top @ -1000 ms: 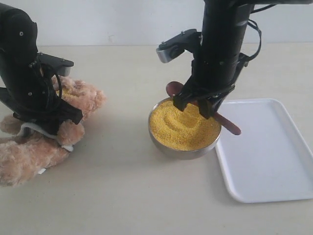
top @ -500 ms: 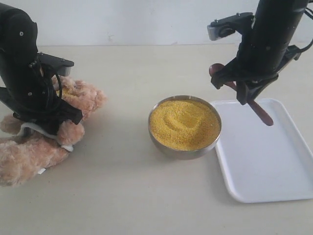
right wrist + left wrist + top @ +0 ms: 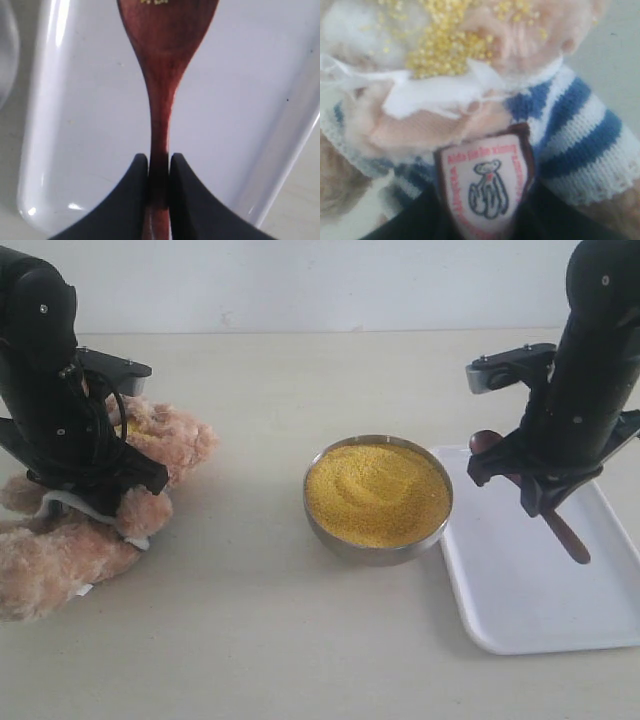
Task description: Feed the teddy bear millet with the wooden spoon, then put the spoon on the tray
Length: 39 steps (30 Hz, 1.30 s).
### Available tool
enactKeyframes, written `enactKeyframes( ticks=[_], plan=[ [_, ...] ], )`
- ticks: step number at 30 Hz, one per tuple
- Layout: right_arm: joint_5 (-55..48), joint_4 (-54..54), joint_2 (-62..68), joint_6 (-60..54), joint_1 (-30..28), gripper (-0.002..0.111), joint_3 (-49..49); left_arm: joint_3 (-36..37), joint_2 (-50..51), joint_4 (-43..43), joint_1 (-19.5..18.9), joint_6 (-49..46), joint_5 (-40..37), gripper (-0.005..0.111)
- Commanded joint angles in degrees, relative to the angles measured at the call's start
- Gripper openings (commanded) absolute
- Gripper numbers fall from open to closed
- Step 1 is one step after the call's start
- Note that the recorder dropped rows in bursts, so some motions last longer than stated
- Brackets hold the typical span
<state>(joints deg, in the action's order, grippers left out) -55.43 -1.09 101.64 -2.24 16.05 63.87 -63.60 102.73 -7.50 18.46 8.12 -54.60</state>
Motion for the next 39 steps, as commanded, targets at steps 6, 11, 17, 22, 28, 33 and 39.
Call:
enactKeyframes(
  ticks=[6,11,17,22,28,33,39],
  plan=[
    [3.98,0.22,-0.43,-0.87,-1.22,0.0,-3.41,0.02,-0.24,2.63,-0.19,0.04,0.4,0.006],
    [4.81,0.51,-0.43,-1.79,-1.22,0.0,-3.41,0.02,-0.24,3.53,-0.19,0.34,0.53,0.037],
    [5.5,0.51,-0.43,-2.31,-1.22,0.0,-3.41,0.02,-0.24,2.78,-0.19,2.19,0.67,0.074],
    [5.86,0.51,-0.43,-2.31,-1.22,0.0,-3.41,-0.59,-0.24,2.09,-0.19,-0.22,0.67,0.082],
    [5.29,0.51,-0.43,-2.4,-1.22,0.0,-3.41,-3.06,-2.69,2.47,-0.19,0.04,1.69,0.082],
    [6.15,0.51,-0.43,-2.12,-1.22,0.0,-3.41,-4.01,-7.41,2.81,-0.19,0.04,3.65,0.082],
    [6.65,0.51,-0.23,-1.72,-1.22,0.0,-3.41,-4.01,-8.4,2.98,-0.19,0.04,3.65,0.082]
  ],
)
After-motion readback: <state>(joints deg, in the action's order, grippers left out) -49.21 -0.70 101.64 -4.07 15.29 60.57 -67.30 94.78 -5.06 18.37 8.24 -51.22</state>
